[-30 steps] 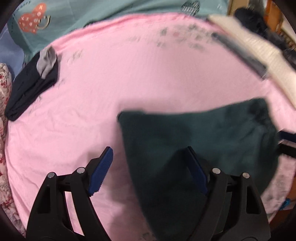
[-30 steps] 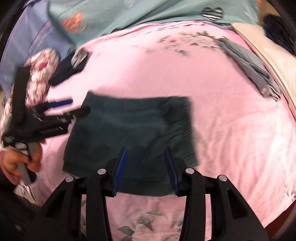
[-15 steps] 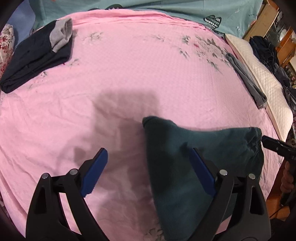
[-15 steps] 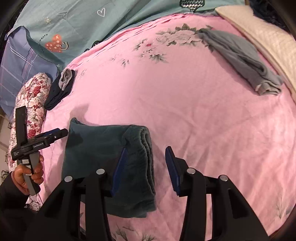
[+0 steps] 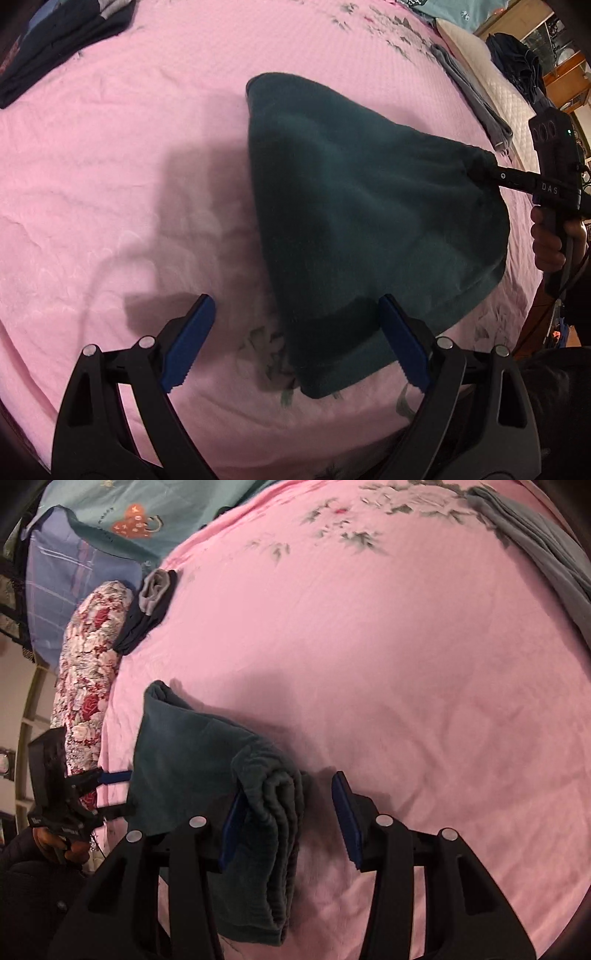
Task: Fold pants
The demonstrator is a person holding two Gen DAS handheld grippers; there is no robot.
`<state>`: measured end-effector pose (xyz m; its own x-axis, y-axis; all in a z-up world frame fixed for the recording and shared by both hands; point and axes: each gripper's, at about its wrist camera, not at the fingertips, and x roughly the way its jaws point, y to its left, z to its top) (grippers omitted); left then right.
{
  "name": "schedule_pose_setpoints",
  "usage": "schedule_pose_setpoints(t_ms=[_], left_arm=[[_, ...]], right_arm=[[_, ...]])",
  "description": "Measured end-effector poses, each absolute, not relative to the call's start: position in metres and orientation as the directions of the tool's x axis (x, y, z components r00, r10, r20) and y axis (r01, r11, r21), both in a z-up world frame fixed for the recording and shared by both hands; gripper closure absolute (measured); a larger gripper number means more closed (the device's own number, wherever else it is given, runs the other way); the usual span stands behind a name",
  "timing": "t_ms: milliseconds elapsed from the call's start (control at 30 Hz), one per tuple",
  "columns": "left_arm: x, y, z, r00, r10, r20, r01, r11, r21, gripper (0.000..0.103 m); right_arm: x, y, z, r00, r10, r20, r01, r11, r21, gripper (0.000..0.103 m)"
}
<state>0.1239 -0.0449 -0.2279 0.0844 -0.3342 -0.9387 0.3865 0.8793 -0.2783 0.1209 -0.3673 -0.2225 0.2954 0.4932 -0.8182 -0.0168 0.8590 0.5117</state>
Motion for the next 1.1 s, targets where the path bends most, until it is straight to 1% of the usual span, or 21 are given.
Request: schedule_pose_setpoints(t_ms=[100, 133, 167, 200, 267, 300, 333, 367, 400, 433, 467, 533, 633, 700, 933, 1100], left_arm=[[0.12, -0.047, -0.227, 0.1, -0.322, -0.941, 0.385, 0.885, -0.262, 0.014], [0.119, -0.049, -0.227, 0.103, -0.322, -0.941, 0.384, 0.886, -0.261, 0.018], [0.117, -0.05, -0.226, 0.104, -0.326, -0.94, 0.384, 0.885, -0.264, 0.02], [0.115, -0.05, -0.226, 0.1, -0.331, -0.938, 0.387, 0.882, -0.27, 0.026], [0.108, -0.049, -0.224, 0.102, -0.334, -0.937, 0.401, 0.876, -0.269, 0.029], [0.106, -0.049, -0.224, 0.105, -0.33, -0.938, 0.407, 0.875, -0.262, 0.031], [0.104, -0.049, -0.223, 0.11, -0.324, -0.94, 0.41, 0.876, -0.254, 0.034], [0.103, -0.05, -0.222, 0.116, -0.322, -0.94, 0.41, 0.877, -0.25, 0.039], [0.103, -0.051, -0.221, 0.117, -0.333, -0.936, 0.409, 0.875, -0.26, 0.061], [0.104, -0.052, -0.22, 0.111, -0.341, -0.934, 0.406, 0.873, -0.271, 0.065], [0.103, -0.053, -0.218, 0.126, -0.33, -0.935, 0.41, 0.876, -0.254, 0.067], [0.1, -0.056, -0.216, 0.144, -0.331, -0.933, 0.427, 0.871, -0.243, 0.076], [0.098, -0.059, -0.211, 0.168, -0.326, -0.931, 0.429, 0.874, -0.229, 0.083], [0.097, -0.064, -0.207, 0.197, -0.318, -0.928, 0.438, 0.875, -0.207, 0.084], [0.096, -0.069, -0.192, 0.283, -0.292, -0.913, 0.443, 0.885, -0.146, 0.085], [0.106, -0.063, -0.172, 0.38, -0.266, -0.886, 0.417, 0.904, -0.093, 0.085]], right_arm=[[0.127, -0.36, -0.224, 0.269, 0.54, -0.798, -0.065, 0.836, 0.544, 0.056], [0.129, -0.357, -0.225, 0.258, 0.556, -0.79, -0.076, 0.827, 0.558, 0.057], [0.13, -0.354, -0.225, 0.252, 0.567, -0.784, -0.081, 0.82, 0.567, 0.059], [0.132, -0.351, -0.228, 0.234, 0.593, -0.77, -0.082, 0.802, 0.592, 0.063], [0.134, -0.354, -0.234, 0.22, 0.62, -0.753, -0.072, 0.78, 0.622, 0.069], [0.135, -0.357, -0.235, 0.217, 0.628, -0.747, -0.068, 0.773, 0.63, 0.074], [0.136, -0.361, -0.238, 0.213, 0.643, -0.736, -0.054, 0.759, 0.648, 0.077], [0.137, -0.363, -0.239, 0.211, 0.653, -0.728, -0.041, 0.75, 0.66, 0.078], [0.138, -0.363, -0.238, 0.208, 0.658, -0.724, -0.041, 0.745, 0.665, 0.08], [0.138, -0.36, -0.235, 0.21, 0.65, -0.73, -0.056, 0.754, 0.655, 0.081], [0.138, -0.358, -0.231, 0.213, 0.645, -0.734, -0.068, 0.759, 0.647, 0.081], [0.138, -0.353, -0.221, 0.227, 0.641, -0.734, -0.101, 0.765, 0.637, 0.082], [0.137, -0.347, -0.204, 0.244, 0.628, -0.739, -0.156, 0.777, 0.609, 0.082], [0.136, -0.341, -0.196, 0.254, 0.615, -0.747, -0.186, 0.789, 0.586, 0.083], [0.141, -0.323, -0.166, 0.313, 0.572, -0.758, -0.304, 0.816, 0.491, 0.084], [0.156, -0.31, -0.148, 0.347, 0.559, -0.753, -0.378, 0.818, 0.433, 0.084]])
